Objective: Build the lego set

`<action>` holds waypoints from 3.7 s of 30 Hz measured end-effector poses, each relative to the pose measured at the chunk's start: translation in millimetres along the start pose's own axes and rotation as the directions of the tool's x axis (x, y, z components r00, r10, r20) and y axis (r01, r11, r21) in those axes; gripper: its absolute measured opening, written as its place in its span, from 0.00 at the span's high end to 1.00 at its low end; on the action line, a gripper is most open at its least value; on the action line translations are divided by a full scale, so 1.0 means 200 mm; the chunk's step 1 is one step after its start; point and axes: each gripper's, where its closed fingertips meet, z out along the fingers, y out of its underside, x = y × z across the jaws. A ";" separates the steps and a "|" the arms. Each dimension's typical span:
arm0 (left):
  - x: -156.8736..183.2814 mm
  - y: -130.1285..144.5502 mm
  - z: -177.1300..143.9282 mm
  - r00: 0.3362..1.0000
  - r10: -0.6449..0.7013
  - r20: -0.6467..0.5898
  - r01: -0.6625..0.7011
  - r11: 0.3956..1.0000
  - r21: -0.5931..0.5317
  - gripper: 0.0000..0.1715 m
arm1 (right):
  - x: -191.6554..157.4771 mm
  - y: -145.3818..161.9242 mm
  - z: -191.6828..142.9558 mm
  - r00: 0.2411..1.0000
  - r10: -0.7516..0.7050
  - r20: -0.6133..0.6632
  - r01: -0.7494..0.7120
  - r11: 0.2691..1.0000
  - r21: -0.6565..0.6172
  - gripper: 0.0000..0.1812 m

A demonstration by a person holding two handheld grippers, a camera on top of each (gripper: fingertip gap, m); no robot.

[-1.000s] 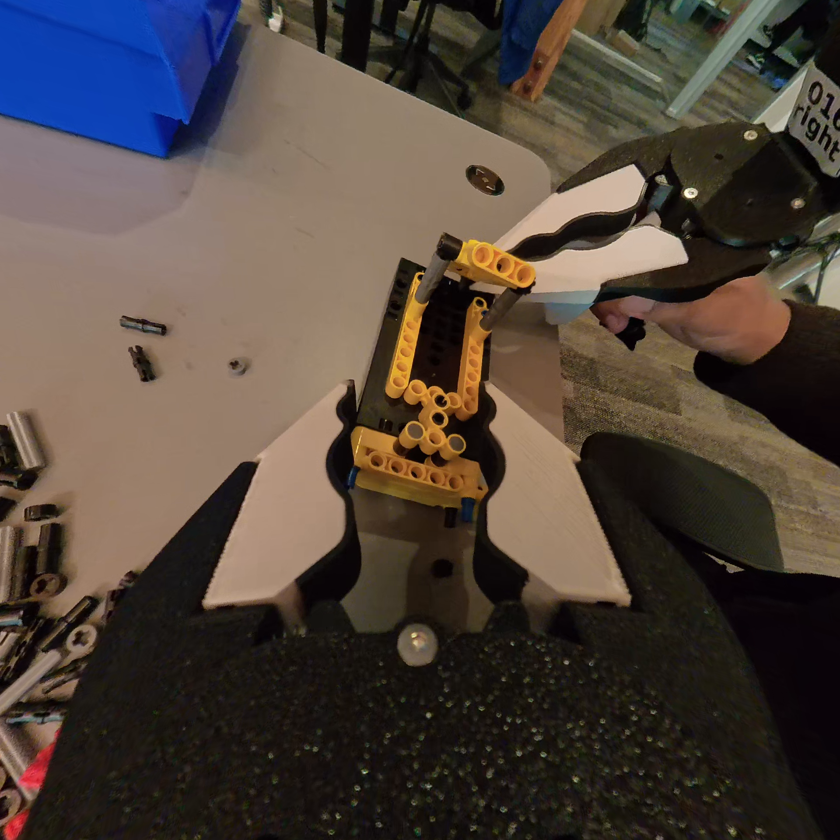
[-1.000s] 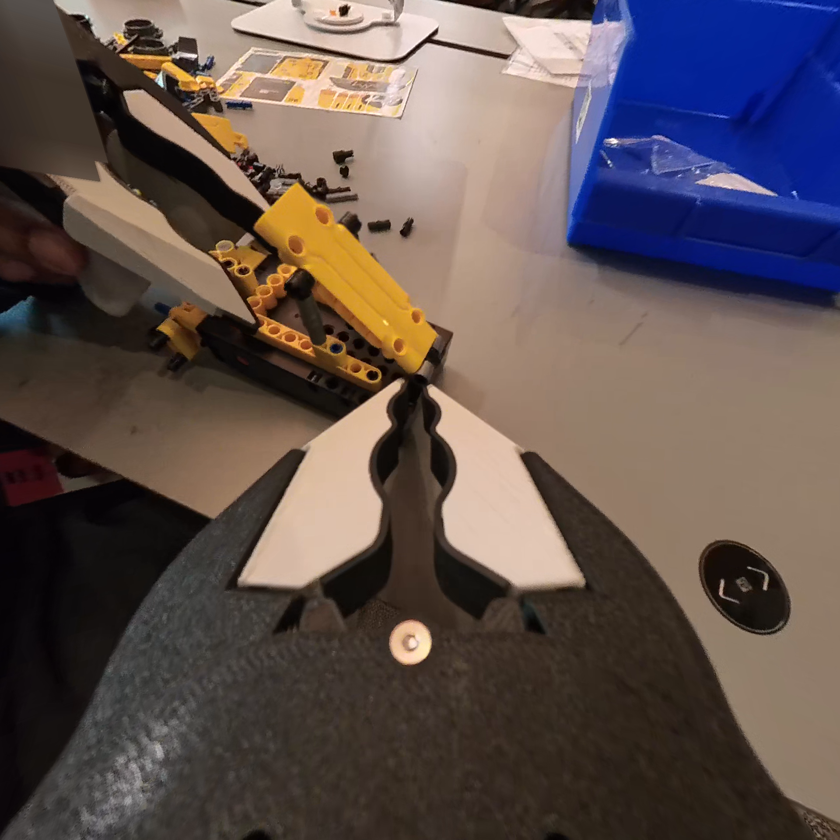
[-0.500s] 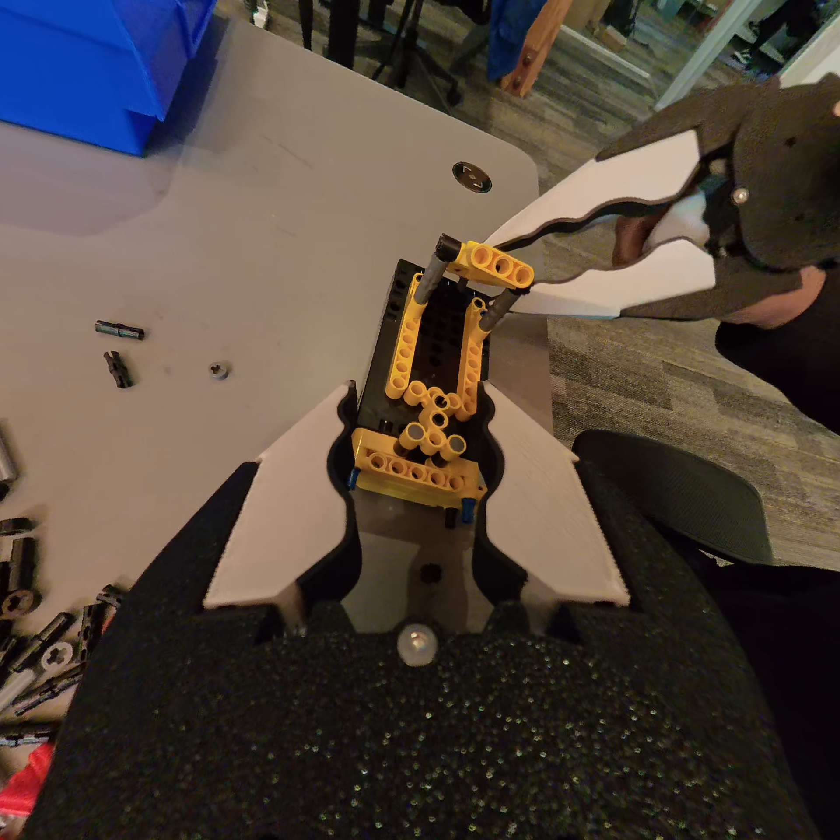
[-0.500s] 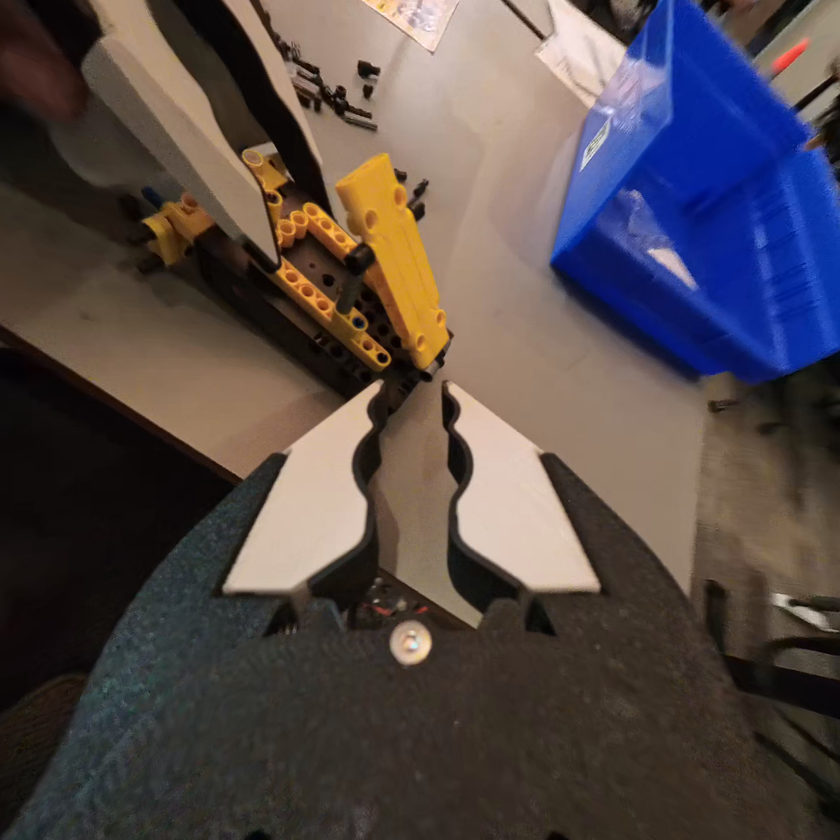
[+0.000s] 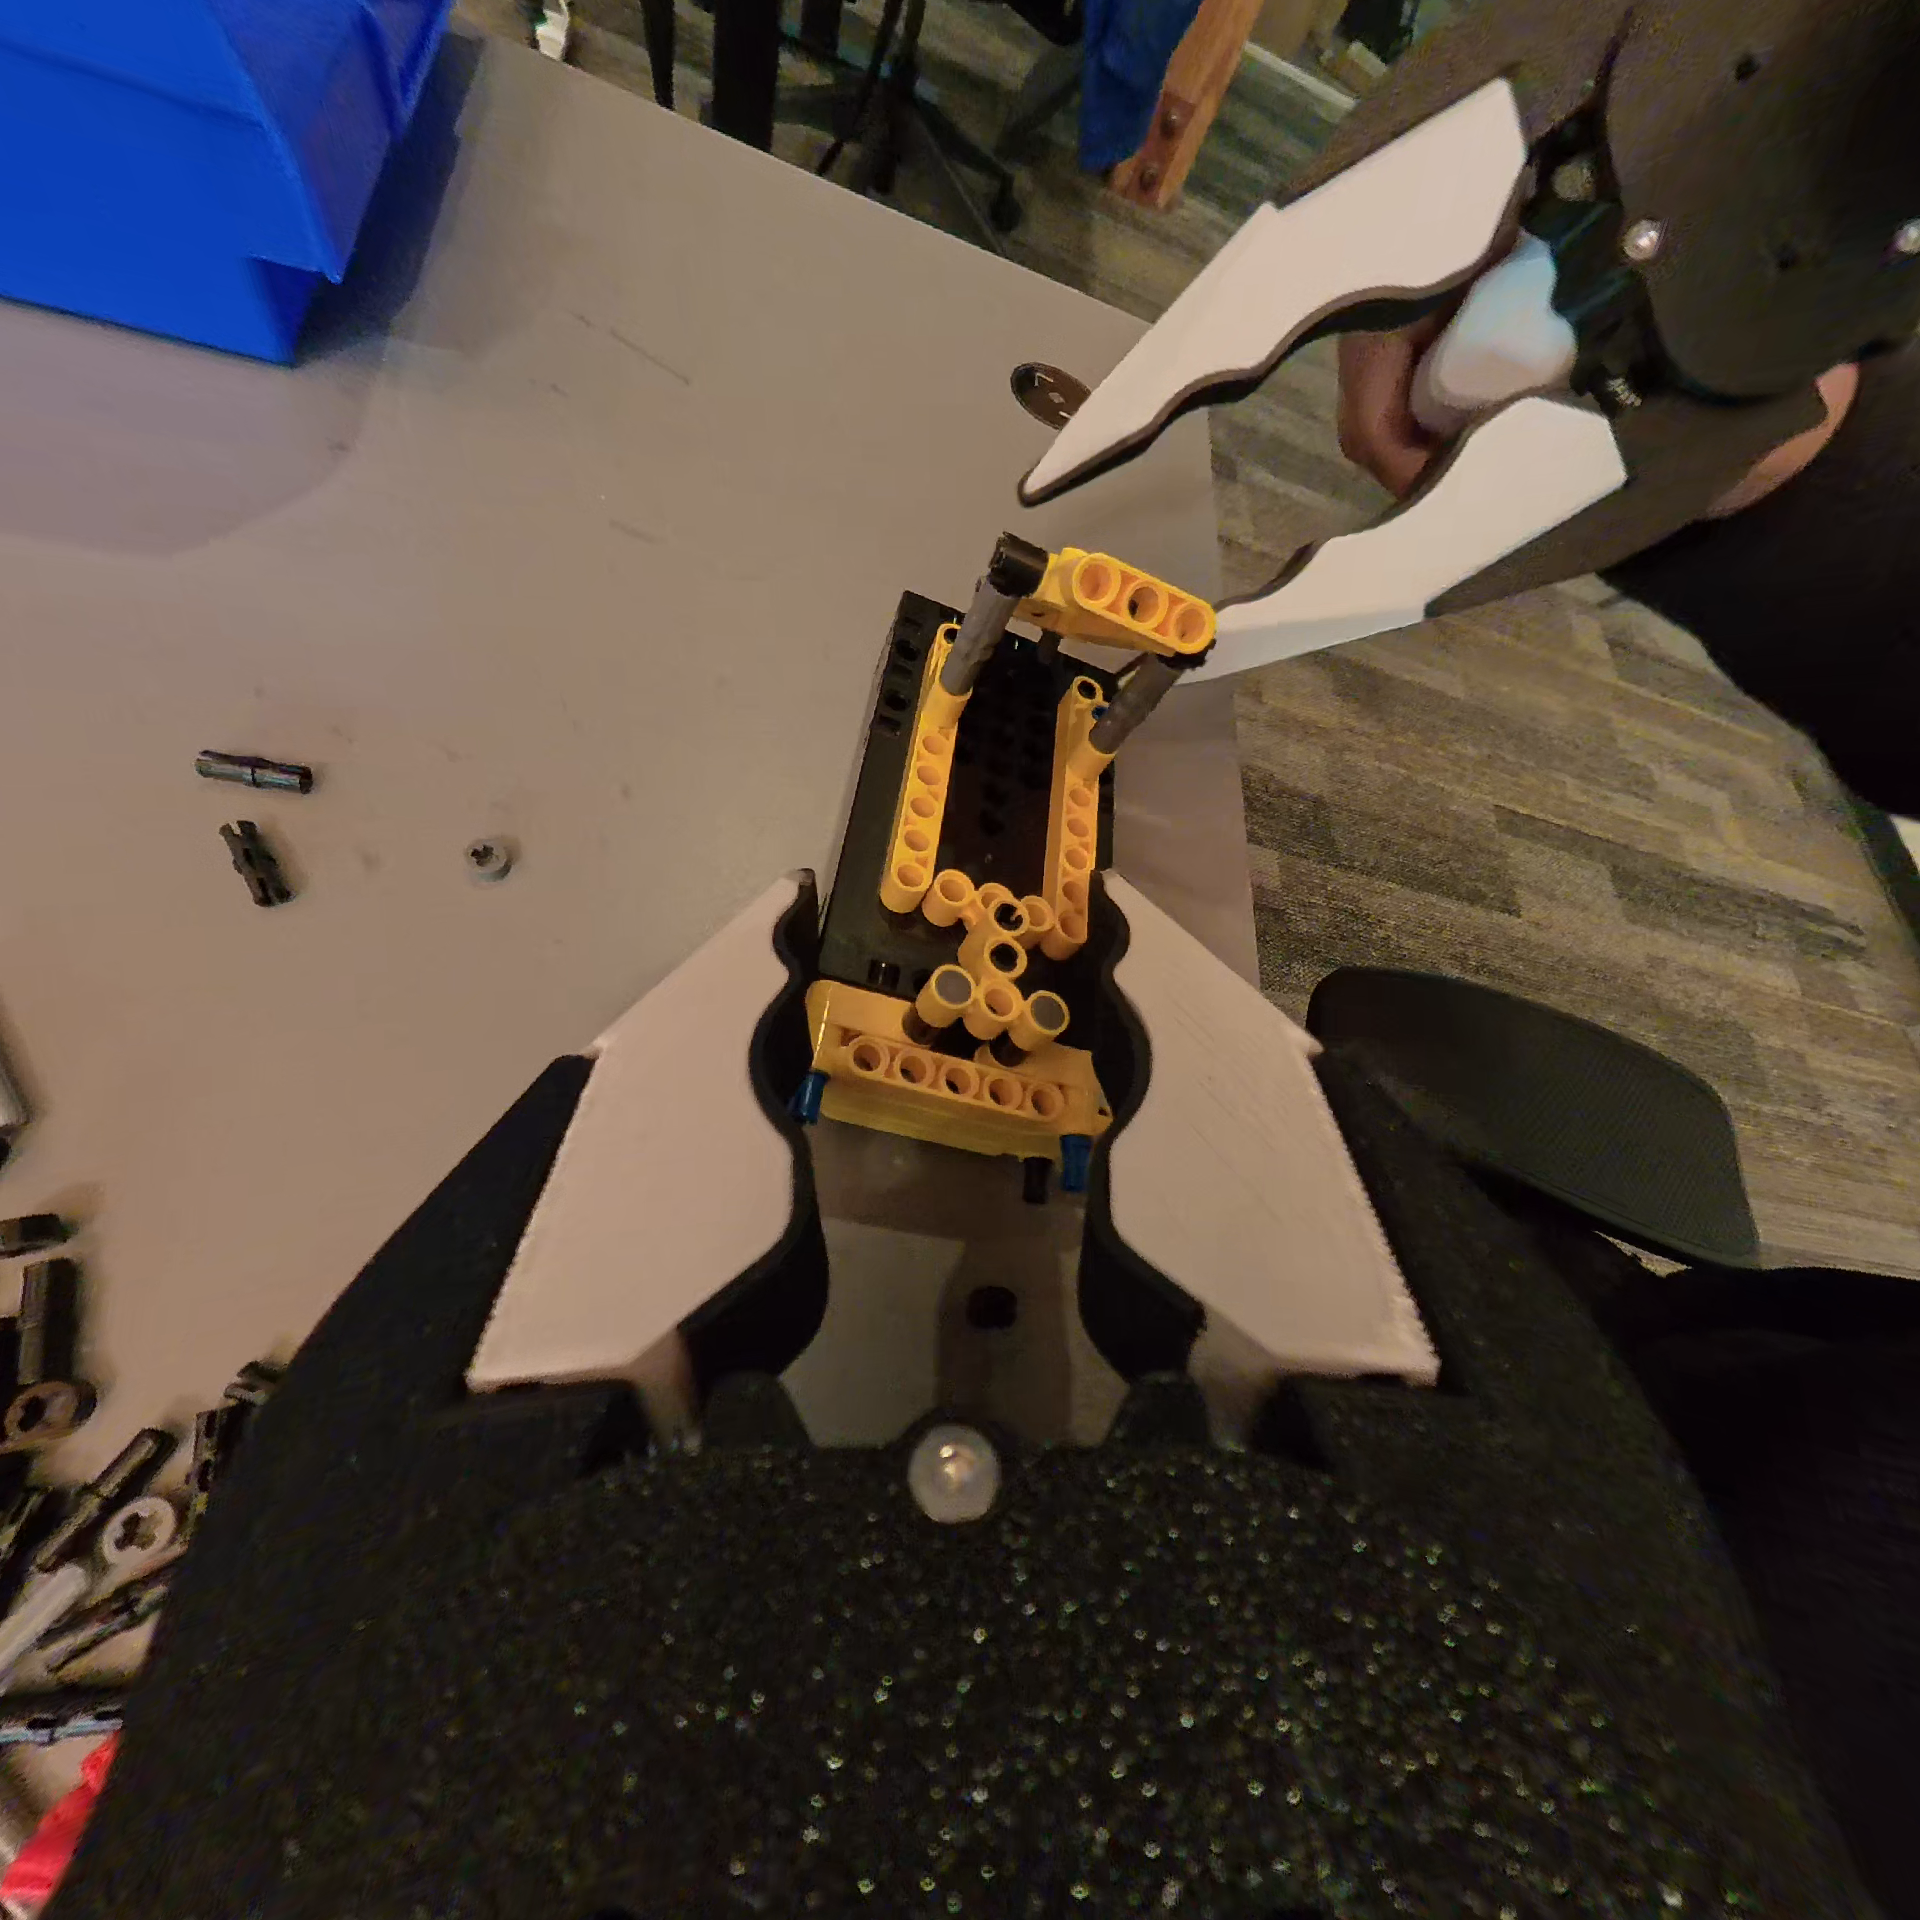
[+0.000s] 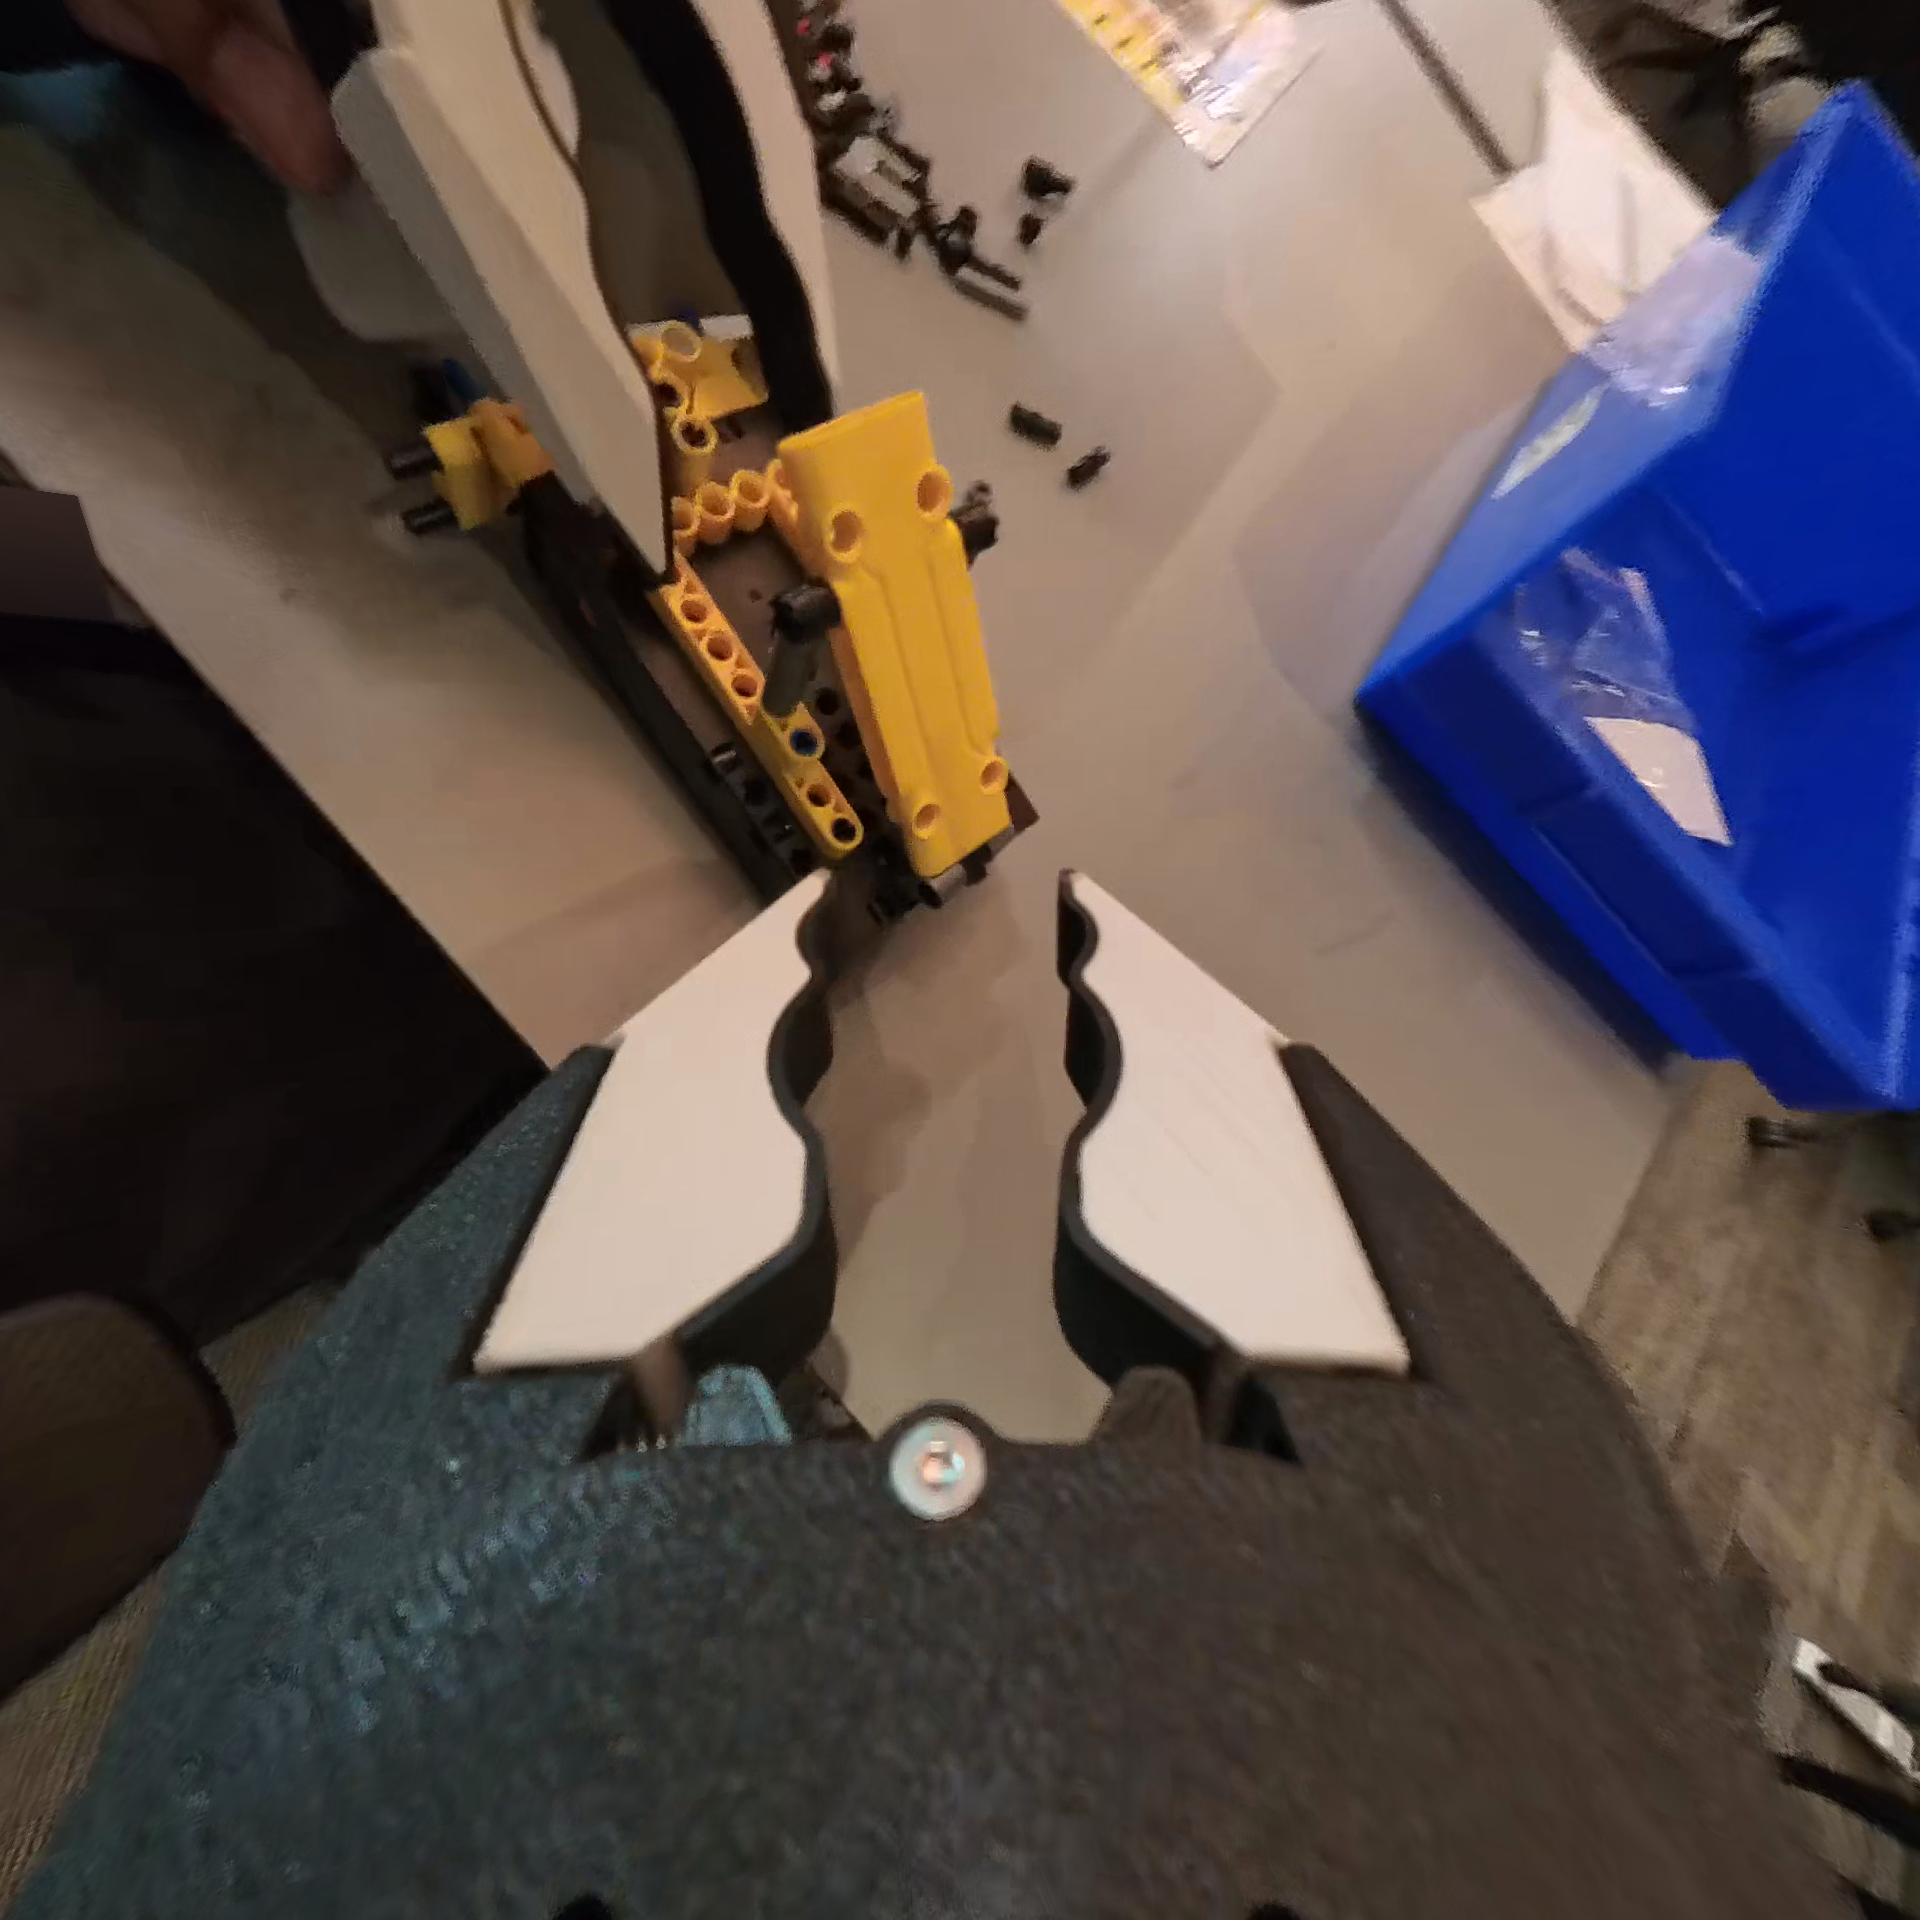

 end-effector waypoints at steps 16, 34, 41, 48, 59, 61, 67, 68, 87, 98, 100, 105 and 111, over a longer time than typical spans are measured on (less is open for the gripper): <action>0.00 0.00 0.00 1.000 0.002 -0.004 -0.002 1.000 -0.003 0.70 | 0.01 0.01 0.03 0.999 -0.049 0.023 0.050 0.998 -0.042 0.89; 0.00 0.00 0.00 1.000 0.004 0.005 -0.004 1.000 -0.004 0.72 | 0.03 0.00 0.08 0.962 -0.084 -0.261 0.057 0.992 -0.109 0.94; -0.01 0.00 0.00 1.000 0.000 0.013 0.000 1.000 0.000 0.72 | 0.05 -0.01 0.09 0.928 -0.161 -0.335 0.117 0.982 -0.147 0.95; -0.01 0.00 0.00 1.000 0.000 0.013 0.000 1.000 0.000 0.72 | 0.04 -0.01 0.09 0.895 -0.232 -0.380 0.182 0.970 -0.163 0.95; 0.00 0.00 0.00 1.000 -0.003 0.003 0.003 1.000 -0.002 0.71 | 0.03 -0.02 0.06 0.864 -0.276 -0.422 0.262 0.961 -0.092 0.93; -0.01 0.00 0.00 1.000 -0.002 0.008 0.002 1.000 -0.002 0.72 | 0.01 -0.03 0.03 0.880 -0.256 -0.401 0.263 0.964 -0.038 0.92; -0.01 0.00 0.00 1.000 0.003 -0.003 -0.003 1.000 -0.007 0.71 | 0.02 0.01 0.00 0.944 -0.144 -0.296 0.155 0.988 0.012 0.86; -0.01 0.00 0.00 1.000 0.006 -0.006 -0.006 1.000 -0.008 0.71 | 0.02 0.01 0.01 0.954 -0.128 -0.273 0.137 0.990 0.015 0.87; -0.06 0.01 0.11 0.949 0.280 0.142 -0.249 0.947 -0.202 0.43 | 0.02 0.02 0.05 0.956 -0.221 -0.194 0.205 0.974 -0.101 0.96; -0.09 0.04 0.12 0.913 0.352 0.206 -0.293 0.918 -0.268 0.48 | 0.03 0.02 0.06 0.931 -0.297 -0.213 0.266 0.950 -0.161 0.97; -0.10 0.05 0.12 0.902 0.372 0.217 -0.307 0.909 -0.282 0.47 | 0.03 0.02 0.06 0.914 -0.342 -0.220 0.303 0.933 -0.193 0.97; -0.11 0.04 0.11 0.909 0.354 0.219 -0.291 0.917 -0.274 0.47 | 0.03 0.02 0.07 0.914 -0.337 -0.227 0.293 0.934 -0.205 0.96; -0.12 0.06 0.11 0.919 0.321 0.229 -0.263 0.932 -0.250 0.48 | 0.03 -0.01 0.05 0.974 0.118 -0.193 -0.107 0.992 0.064 0.94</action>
